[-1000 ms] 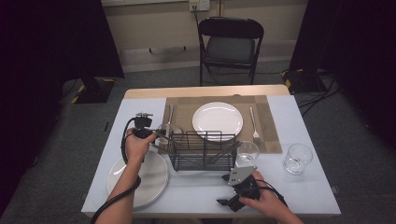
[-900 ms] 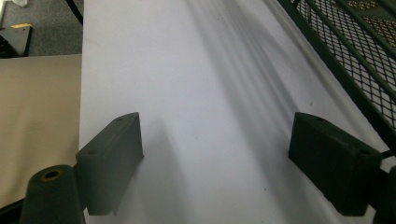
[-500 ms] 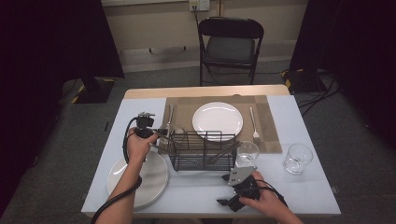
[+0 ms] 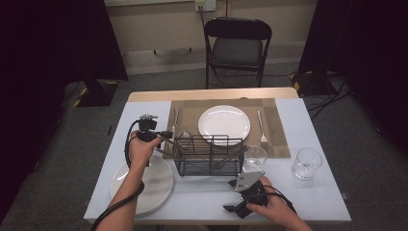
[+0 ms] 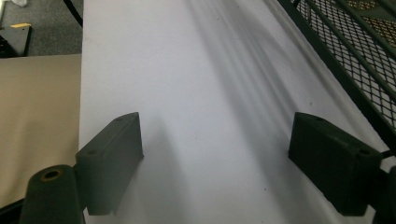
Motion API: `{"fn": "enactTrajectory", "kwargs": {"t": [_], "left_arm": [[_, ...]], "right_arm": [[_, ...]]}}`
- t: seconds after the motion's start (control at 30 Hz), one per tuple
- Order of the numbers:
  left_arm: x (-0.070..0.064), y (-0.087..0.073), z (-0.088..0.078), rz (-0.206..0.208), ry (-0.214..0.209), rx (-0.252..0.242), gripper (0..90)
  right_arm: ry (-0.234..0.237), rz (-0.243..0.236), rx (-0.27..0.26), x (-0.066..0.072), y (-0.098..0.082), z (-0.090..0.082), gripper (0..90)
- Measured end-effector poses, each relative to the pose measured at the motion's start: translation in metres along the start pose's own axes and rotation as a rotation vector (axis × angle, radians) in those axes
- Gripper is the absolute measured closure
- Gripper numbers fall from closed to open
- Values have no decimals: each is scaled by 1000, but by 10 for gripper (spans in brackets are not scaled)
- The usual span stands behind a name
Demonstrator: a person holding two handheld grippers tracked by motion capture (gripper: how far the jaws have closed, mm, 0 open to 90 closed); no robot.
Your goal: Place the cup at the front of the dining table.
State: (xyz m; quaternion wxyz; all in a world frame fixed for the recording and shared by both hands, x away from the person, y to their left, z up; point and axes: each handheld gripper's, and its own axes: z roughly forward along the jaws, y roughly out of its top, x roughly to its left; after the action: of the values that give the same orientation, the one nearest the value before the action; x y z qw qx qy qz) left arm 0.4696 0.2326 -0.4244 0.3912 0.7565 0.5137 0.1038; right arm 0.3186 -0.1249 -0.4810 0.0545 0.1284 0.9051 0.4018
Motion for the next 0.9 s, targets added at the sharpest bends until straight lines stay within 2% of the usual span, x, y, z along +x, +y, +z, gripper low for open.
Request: {"fn": "enactTrajectory", "kwargs": {"t": [0.13,0.5,0.63,0.9], "left_arm": [[-1,0,-1,11,-12,9,797],[-4,1,-1,13,-24,-13,736],[-4,1,-1,5,-48,-22,706],[-7,4,-1,17,-69,-36,663]], "right_arm": [[0,0,0,0,0,0,161],[-1,0,0,0,0,0,161],[-1,-1,0,0,0,0,161],[-1,-1,0,0,0,0,161]]}}
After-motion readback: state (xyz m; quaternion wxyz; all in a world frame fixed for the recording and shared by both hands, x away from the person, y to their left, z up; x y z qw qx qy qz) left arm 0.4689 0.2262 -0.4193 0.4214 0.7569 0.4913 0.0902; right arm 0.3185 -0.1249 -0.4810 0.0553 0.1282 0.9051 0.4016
